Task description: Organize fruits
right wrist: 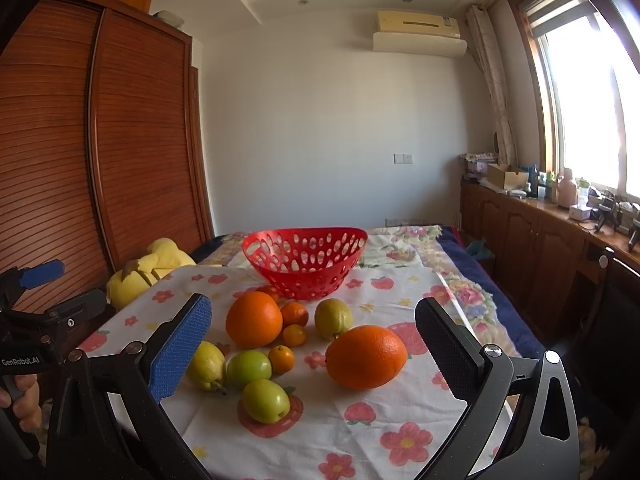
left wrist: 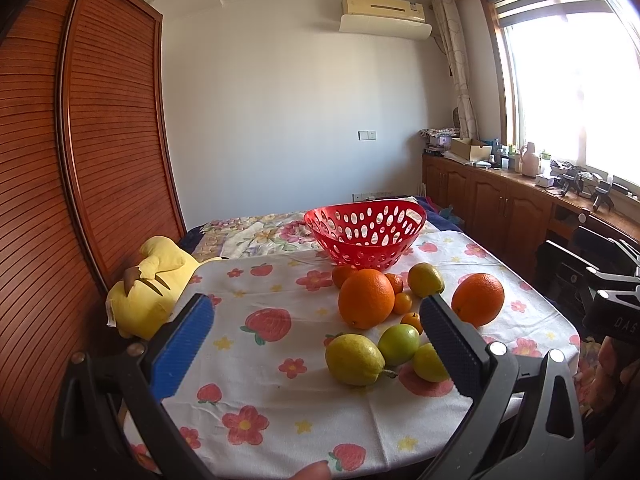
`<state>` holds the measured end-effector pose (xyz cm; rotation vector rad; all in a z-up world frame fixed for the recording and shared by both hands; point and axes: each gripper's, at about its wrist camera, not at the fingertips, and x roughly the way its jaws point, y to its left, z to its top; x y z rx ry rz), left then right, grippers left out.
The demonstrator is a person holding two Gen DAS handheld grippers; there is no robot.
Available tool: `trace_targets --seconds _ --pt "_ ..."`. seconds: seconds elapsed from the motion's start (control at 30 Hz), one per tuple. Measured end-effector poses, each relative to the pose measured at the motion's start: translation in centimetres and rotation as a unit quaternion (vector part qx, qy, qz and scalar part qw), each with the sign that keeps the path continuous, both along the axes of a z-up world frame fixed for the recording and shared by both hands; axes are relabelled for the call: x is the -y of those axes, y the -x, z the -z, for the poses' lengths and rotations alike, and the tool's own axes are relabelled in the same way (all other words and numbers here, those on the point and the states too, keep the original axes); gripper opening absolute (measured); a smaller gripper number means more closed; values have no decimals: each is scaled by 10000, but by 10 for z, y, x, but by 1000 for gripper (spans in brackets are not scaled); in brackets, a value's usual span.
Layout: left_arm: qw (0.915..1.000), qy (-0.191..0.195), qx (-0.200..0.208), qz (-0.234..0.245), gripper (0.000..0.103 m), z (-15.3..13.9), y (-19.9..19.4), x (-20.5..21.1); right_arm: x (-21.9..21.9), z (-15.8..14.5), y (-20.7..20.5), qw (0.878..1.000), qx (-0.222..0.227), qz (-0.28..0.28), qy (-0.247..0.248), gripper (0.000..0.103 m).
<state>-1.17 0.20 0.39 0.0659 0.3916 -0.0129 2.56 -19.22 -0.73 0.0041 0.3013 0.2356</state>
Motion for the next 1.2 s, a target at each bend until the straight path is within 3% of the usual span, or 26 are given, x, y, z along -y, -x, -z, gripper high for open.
trace_targets --seconds 0.57,1.2 --pt "9999 -5 -107 30 103 8 -4 -2 0 9 0 10000 -94 -11 10 103" --pt "9966 208 -757 241 103 65 -35 -4 16 48 -36 9980 -623 93 105 103"
